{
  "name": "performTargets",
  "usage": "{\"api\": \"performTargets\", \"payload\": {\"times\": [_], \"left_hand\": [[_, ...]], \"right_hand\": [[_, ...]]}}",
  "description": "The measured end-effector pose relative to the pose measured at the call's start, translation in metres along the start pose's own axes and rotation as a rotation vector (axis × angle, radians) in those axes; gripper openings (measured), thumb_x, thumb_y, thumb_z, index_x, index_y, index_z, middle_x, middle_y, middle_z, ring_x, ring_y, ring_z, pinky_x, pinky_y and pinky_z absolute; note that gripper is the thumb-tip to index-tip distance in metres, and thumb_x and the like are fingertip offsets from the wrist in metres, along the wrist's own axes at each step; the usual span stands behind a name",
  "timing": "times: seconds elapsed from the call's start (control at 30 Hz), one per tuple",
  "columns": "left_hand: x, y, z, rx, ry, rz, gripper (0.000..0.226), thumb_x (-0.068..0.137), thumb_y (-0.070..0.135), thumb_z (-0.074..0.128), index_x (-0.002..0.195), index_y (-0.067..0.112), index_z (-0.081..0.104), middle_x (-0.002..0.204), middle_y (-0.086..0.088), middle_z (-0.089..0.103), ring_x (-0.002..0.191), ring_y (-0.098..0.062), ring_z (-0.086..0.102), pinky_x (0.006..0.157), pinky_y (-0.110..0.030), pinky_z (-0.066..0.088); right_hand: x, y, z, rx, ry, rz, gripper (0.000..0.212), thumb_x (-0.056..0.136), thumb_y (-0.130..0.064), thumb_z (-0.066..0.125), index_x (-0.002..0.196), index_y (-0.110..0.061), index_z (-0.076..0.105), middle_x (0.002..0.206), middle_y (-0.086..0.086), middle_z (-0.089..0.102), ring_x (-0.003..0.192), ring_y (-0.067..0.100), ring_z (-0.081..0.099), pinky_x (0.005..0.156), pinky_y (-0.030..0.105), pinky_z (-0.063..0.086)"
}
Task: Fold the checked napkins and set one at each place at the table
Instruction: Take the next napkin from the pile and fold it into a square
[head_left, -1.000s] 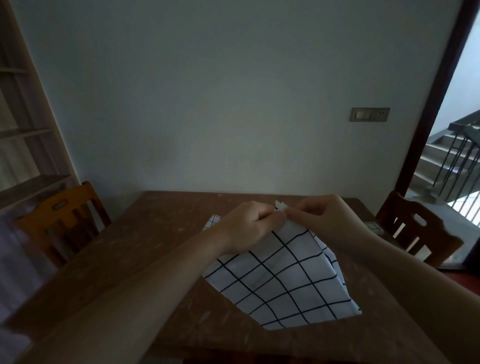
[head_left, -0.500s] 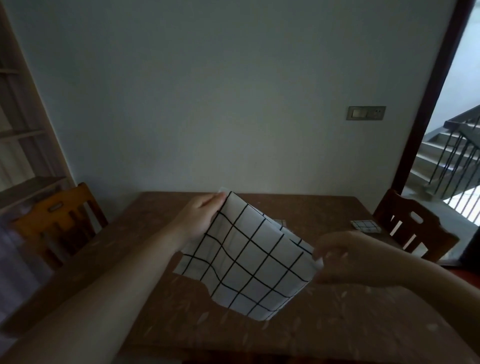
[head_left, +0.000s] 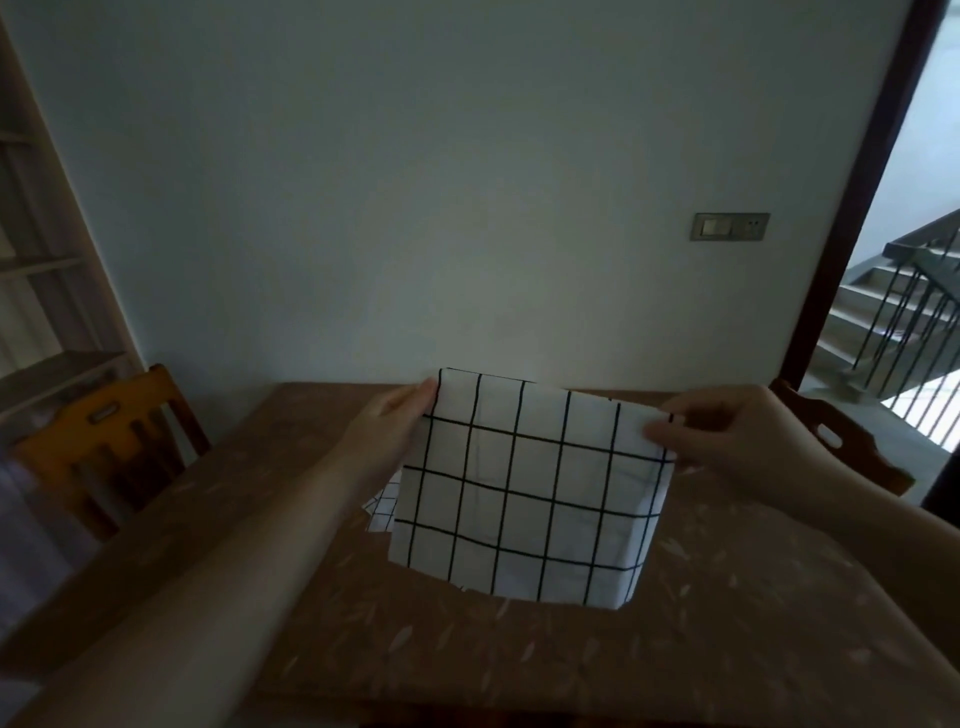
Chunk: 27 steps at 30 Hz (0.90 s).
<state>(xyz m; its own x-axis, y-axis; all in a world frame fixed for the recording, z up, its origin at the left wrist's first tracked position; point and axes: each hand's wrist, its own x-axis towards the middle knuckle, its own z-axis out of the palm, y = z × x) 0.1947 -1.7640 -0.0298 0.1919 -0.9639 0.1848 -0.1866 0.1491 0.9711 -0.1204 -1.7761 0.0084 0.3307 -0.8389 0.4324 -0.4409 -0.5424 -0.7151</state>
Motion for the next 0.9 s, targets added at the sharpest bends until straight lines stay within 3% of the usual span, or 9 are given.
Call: {"api": "performTargets", "payload": {"times": [0.07,0.17,0.3,0.43,0.6,0.67,0.73,0.8,0.9], "left_hand": [[-0.002,0.005,0.005,-0.026,0.024,0.029,0.019,0.100,0.035,0.050,0.085,0.037,0.063,0.076,0.029,0.070,0.083,0.014,0.064,0.086,-0.022,0.050],[0.000,0.007,0.008,-0.042,0.044,0.089,0.018,0.101,0.030,0.048,0.091,0.035,0.062,0.072,0.032,0.066,0.070,0.021,0.059,0.062,-0.005,0.044],[-0.002,0.010,0.008,-0.015,0.104,0.135,0.013,0.098,0.035,0.054,0.090,0.041,0.061,0.091,0.021,0.062,0.083,0.011,0.058,0.067,-0.011,0.040],[-0.002,0.010,0.007,0.012,0.078,0.137,0.012,0.095,0.036,0.057,0.100,0.032,0.067,0.103,0.004,0.068,0.101,-0.011,0.062,0.079,-0.025,0.045],[-0.001,0.012,0.010,0.018,0.108,0.162,0.011,0.094,0.027,0.060,0.096,0.028,0.071,0.094,0.004,0.071,0.083,0.003,0.064,0.077,-0.020,0.046],[0.000,0.012,0.011,-0.011,0.109,0.165,0.014,0.094,0.022,0.061,0.099,0.028,0.072,0.094,-0.002,0.072,0.080,-0.004,0.065,0.079,-0.027,0.049],[0.002,0.012,0.010,-0.044,0.108,0.157,0.013,0.093,0.020,0.062,0.100,0.026,0.072,0.096,-0.010,0.072,0.081,-0.015,0.065,0.075,-0.028,0.053],[0.003,0.010,0.009,-0.037,0.090,0.145,0.009,0.093,0.020,0.063,0.097,0.022,0.071,0.095,-0.006,0.072,0.084,-0.014,0.068,0.069,-0.021,0.054],[0.003,0.008,0.004,-0.022,0.008,0.074,0.009,0.094,0.019,0.060,0.093,0.016,0.068,0.089,-0.004,0.069,0.078,-0.015,0.067,0.062,-0.020,0.052]], "right_hand": [[0.003,-0.002,-0.001,0.042,0.077,0.039,0.007,0.077,-0.016,0.079,0.075,-0.018,0.072,0.057,-0.004,0.067,0.048,0.004,0.061,0.050,0.012,0.047],[0.006,0.000,-0.001,0.101,0.079,0.102,0.021,0.076,-0.013,0.079,0.091,-0.026,0.071,0.060,-0.008,0.071,0.051,0.002,0.063,0.049,0.012,0.050],[0.010,0.006,-0.003,0.143,0.107,0.197,0.008,0.075,-0.017,0.079,0.082,-0.015,0.075,0.065,0.000,0.071,0.063,0.012,0.065,0.053,0.014,0.051],[0.009,0.009,-0.006,0.214,0.128,0.230,0.010,0.076,-0.015,0.076,0.083,-0.007,0.075,0.084,0.024,0.071,0.072,0.022,0.065,0.058,0.016,0.055],[0.006,0.008,-0.006,0.071,0.193,0.151,0.004,0.078,-0.018,0.076,0.081,-0.015,0.075,0.076,0.010,0.073,0.060,0.007,0.064,0.054,0.010,0.050],[0.006,0.009,-0.006,0.056,0.211,0.153,0.001,0.080,-0.018,0.075,0.081,-0.017,0.075,0.078,0.009,0.074,0.061,0.008,0.065,0.055,0.010,0.049],[0.007,0.010,-0.006,0.069,0.229,0.156,0.004,0.080,-0.017,0.076,0.079,-0.021,0.075,0.079,0.010,0.075,0.066,0.014,0.066,0.059,0.013,0.052],[0.007,0.010,-0.007,0.096,0.233,0.163,0.005,0.079,-0.016,0.076,0.078,-0.021,0.075,0.080,0.012,0.075,0.072,0.021,0.068,0.069,0.025,0.056],[0.008,0.008,-0.008,0.086,0.215,0.146,0.006,0.081,-0.015,0.075,0.079,-0.021,0.074,0.080,0.006,0.075,0.077,0.023,0.070,0.073,0.030,0.056]]}}
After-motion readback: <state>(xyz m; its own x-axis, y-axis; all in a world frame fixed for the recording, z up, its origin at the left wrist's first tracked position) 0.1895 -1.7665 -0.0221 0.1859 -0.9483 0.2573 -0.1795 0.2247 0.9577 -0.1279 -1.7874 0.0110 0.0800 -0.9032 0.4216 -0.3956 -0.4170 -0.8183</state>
